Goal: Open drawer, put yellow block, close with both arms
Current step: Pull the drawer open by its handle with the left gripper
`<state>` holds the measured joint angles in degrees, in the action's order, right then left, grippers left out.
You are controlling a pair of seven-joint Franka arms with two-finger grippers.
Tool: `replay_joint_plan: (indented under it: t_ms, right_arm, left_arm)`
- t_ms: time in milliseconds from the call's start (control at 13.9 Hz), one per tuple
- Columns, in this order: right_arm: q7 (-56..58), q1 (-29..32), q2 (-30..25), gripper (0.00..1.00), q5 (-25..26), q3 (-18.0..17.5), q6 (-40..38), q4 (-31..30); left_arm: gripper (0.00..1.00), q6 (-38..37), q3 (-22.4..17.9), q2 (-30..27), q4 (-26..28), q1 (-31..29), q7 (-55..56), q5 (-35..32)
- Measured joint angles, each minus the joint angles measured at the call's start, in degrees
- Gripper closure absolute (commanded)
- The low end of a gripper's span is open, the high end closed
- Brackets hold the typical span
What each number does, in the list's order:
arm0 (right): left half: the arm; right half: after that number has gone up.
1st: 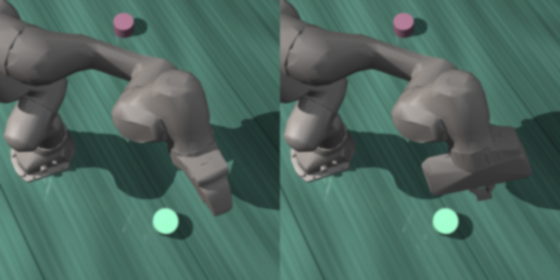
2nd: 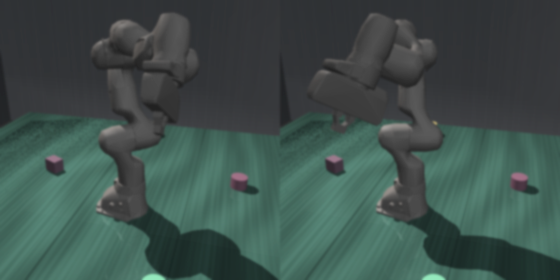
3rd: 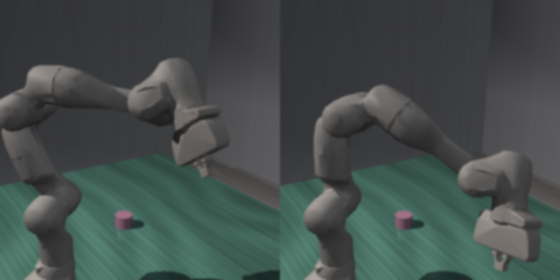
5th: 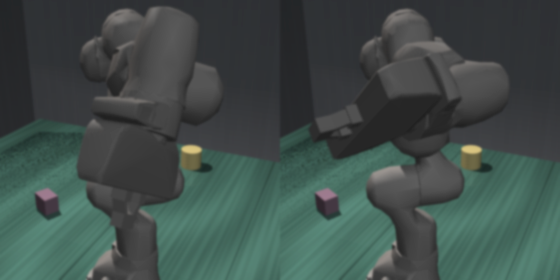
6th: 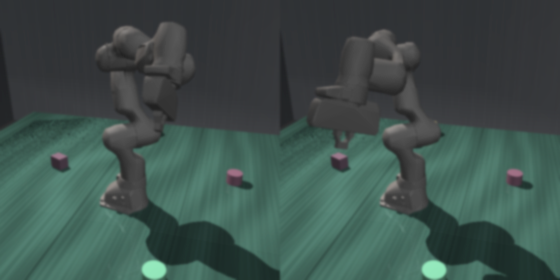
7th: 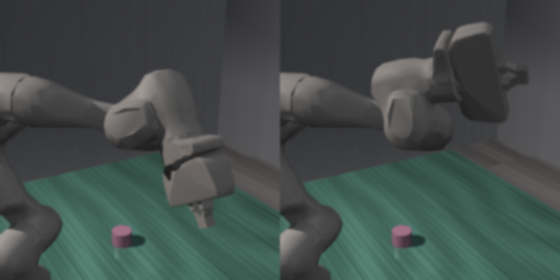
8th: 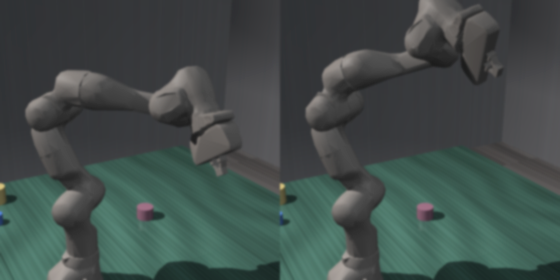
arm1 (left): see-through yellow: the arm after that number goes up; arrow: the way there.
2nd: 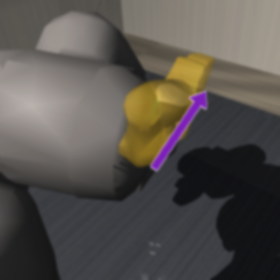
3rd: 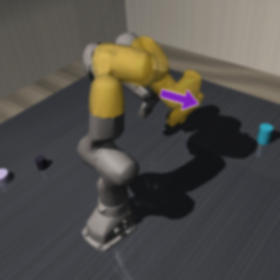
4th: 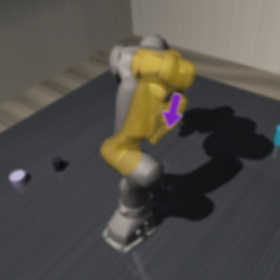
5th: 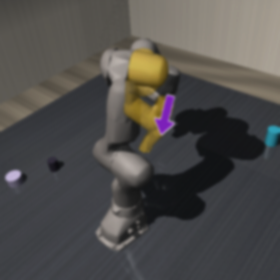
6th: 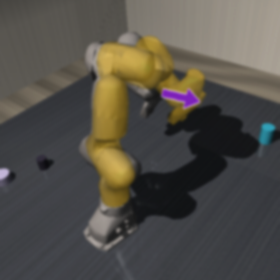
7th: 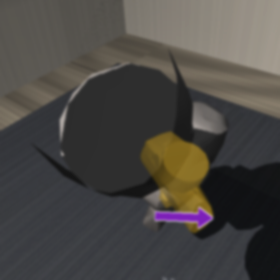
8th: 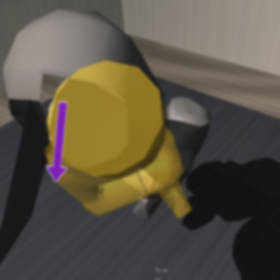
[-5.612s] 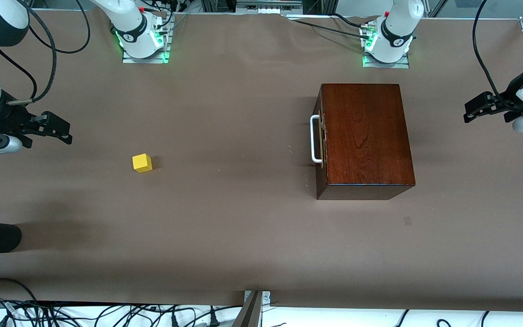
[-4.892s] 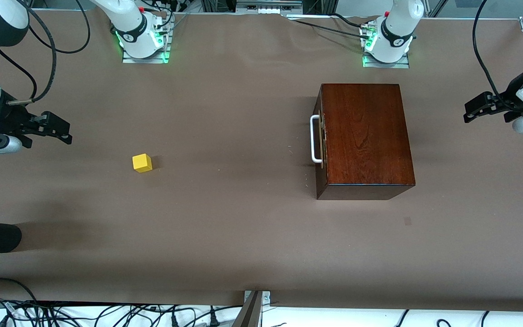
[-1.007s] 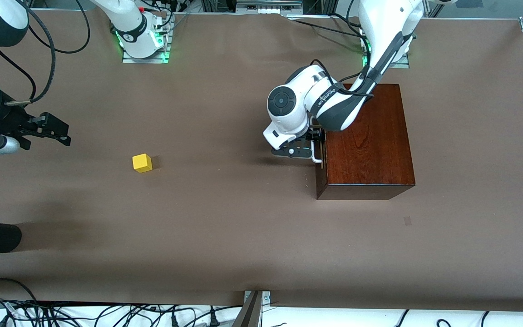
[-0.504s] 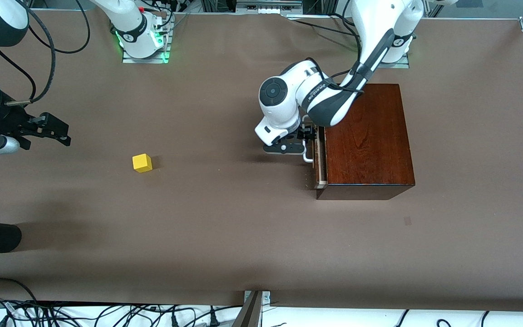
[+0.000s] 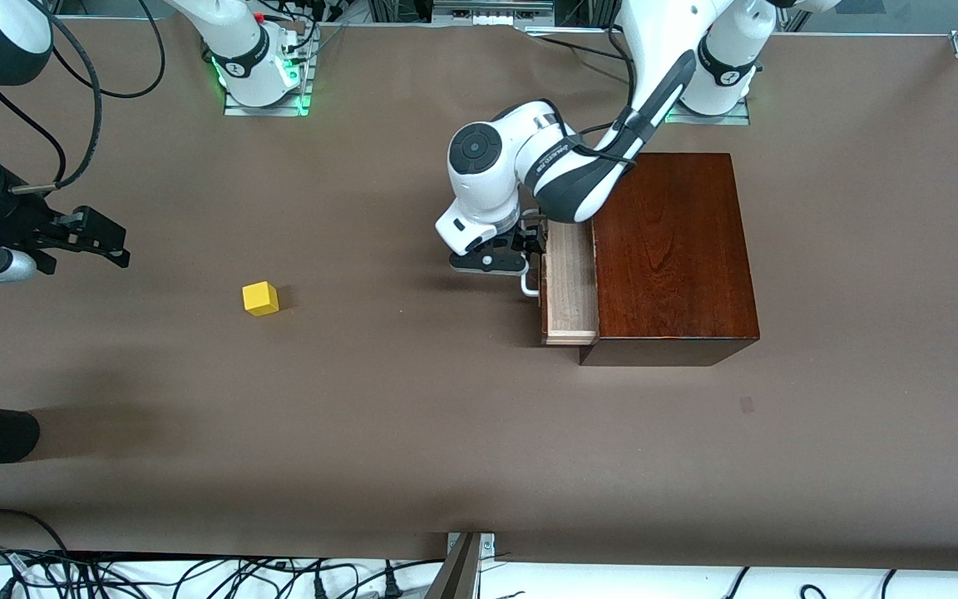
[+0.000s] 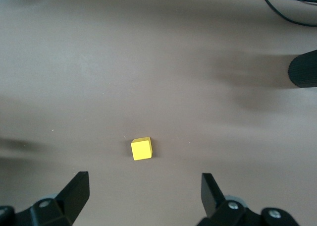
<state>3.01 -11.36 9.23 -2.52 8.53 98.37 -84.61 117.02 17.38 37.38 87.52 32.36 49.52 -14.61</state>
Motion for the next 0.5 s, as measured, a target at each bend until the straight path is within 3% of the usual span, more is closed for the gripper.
replay_joint_plan:
  t_ms: [504]
  right_arm:
    - [0.0, 0.0, 0.0, 0.00, 0.0, 0.0, 0.1, 0.0]
  left_arm:
    - [0.00, -1.1, 0.6, 0.5, -2.0, 0.9, 0.1, 0.3]
